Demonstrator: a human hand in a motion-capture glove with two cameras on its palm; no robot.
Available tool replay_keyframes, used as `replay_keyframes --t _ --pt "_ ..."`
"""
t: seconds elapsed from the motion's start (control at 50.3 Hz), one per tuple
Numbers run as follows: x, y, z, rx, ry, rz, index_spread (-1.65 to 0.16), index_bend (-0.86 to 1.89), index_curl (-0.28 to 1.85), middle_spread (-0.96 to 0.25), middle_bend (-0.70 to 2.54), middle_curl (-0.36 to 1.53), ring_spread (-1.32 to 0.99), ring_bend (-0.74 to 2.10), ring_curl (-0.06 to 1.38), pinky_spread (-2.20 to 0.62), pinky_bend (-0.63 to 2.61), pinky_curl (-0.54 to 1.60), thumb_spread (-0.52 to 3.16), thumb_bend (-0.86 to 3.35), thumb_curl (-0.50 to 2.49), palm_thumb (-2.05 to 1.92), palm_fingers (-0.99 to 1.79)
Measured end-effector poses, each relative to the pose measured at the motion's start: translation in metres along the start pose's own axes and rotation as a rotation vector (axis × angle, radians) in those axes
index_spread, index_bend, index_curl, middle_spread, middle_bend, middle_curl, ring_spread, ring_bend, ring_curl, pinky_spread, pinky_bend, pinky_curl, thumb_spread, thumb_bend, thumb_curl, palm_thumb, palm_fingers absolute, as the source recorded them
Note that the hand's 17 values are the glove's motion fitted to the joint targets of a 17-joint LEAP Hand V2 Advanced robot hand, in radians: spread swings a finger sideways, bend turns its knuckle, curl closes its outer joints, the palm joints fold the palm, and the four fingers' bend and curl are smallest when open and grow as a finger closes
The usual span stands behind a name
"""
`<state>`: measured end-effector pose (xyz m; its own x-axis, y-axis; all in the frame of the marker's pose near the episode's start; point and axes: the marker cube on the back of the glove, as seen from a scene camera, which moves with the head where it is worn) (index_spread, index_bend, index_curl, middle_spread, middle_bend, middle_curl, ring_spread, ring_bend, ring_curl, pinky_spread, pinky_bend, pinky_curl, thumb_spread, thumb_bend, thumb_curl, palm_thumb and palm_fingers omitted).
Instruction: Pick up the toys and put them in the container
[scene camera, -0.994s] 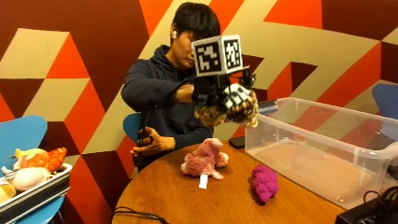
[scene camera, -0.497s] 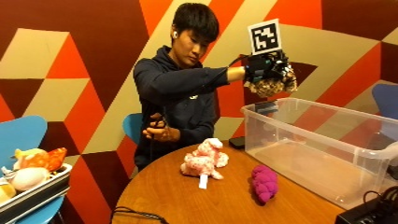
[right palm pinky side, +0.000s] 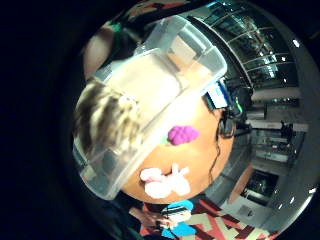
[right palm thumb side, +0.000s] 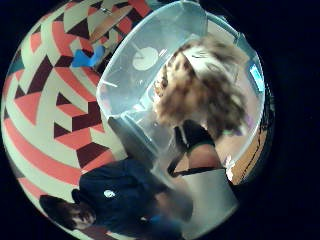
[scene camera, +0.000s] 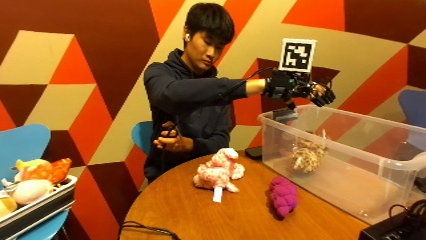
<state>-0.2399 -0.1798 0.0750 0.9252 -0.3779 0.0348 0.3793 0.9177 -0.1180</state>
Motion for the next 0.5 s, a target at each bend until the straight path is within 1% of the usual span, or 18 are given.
replay_keyframes --t 0.02,0.139,0.298,0.418,0.497 --pt "0.005 0.003 -0.001 -0.002 0.013 -0.008 -0.30 0.33 0.83 -0.17 0.74 0.75 -0.31 1.01 0.65 -0.19 1.12 0.59 0.76 0.31 0.97 0.25 -0.44" --pt "0.031 0.033 -0.009 -0.041 -0.064 -0.092 -0.29 0.17 0.72 -0.12 0.53 0.65 -0.23 0.75 0.55 -0.10 0.99 0.53 0.95 0.24 0.83 0.17 -0.34" --pt "0.085 0.090 0.004 -0.114 0.056 0.015 -0.26 0.11 0.60 -0.08 0.37 0.57 -0.15 0.49 0.46 -0.04 0.87 0.47 1.11 0.19 0.70 0.17 -0.27" --pt "0.115 0.142 0.030 -0.244 0.060 0.124 -0.25 0.09 0.53 -0.05 0.27 0.53 -0.10 0.36 0.41 -0.02 0.83 0.44 1.17 0.17 0.63 0.20 -0.26" --pt "0.128 0.176 0.052 -0.321 0.051 0.147 -0.24 0.07 0.48 -0.04 0.18 0.49 -0.08 0.29 0.39 -0.01 0.81 0.42 1.19 0.16 0.60 0.22 -0.29"
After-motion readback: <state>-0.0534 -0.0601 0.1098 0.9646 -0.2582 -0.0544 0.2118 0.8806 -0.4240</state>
